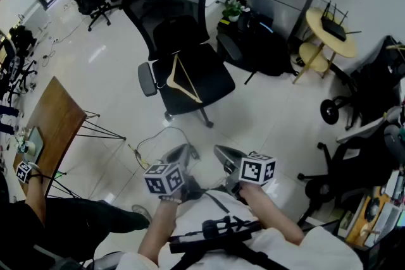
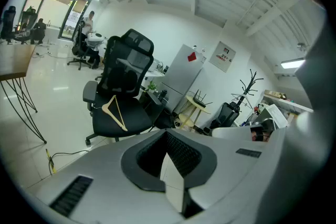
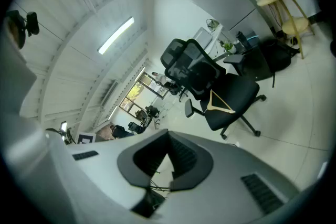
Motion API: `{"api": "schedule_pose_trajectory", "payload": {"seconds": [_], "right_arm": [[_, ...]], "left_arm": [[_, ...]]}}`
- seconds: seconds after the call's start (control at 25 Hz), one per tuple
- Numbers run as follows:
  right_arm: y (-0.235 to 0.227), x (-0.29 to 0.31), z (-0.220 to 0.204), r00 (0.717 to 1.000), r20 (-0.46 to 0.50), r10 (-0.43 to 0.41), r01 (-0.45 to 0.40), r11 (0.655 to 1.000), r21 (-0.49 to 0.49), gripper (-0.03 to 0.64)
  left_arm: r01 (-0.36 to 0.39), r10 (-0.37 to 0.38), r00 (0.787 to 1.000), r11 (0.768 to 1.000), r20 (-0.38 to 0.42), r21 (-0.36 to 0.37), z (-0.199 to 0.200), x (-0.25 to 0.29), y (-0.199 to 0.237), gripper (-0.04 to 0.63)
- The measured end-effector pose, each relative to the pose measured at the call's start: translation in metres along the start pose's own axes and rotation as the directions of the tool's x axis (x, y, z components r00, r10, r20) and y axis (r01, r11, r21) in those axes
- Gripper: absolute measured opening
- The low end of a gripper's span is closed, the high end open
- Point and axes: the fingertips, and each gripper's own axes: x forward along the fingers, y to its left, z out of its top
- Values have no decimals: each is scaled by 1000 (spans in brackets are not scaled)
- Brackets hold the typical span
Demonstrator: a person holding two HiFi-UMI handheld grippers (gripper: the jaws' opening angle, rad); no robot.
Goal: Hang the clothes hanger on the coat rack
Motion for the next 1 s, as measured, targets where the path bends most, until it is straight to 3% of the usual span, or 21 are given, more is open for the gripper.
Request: {"api": "schedule_pose_trajectory", "payload": {"seconds": [0.4, 1.0], "right_arm": [[-15, -30, 11, 1000, 9, 0, 0, 1000, -10, 8], [-13, -28, 9, 999, -31, 22, -22, 999, -25, 8]], "left_arm": [[13, -13, 1000, 1000, -8, 18, -12, 17, -33, -2], [-3, 3, 1000, 1000, 7, 4, -14, 16, -41, -2]]}}
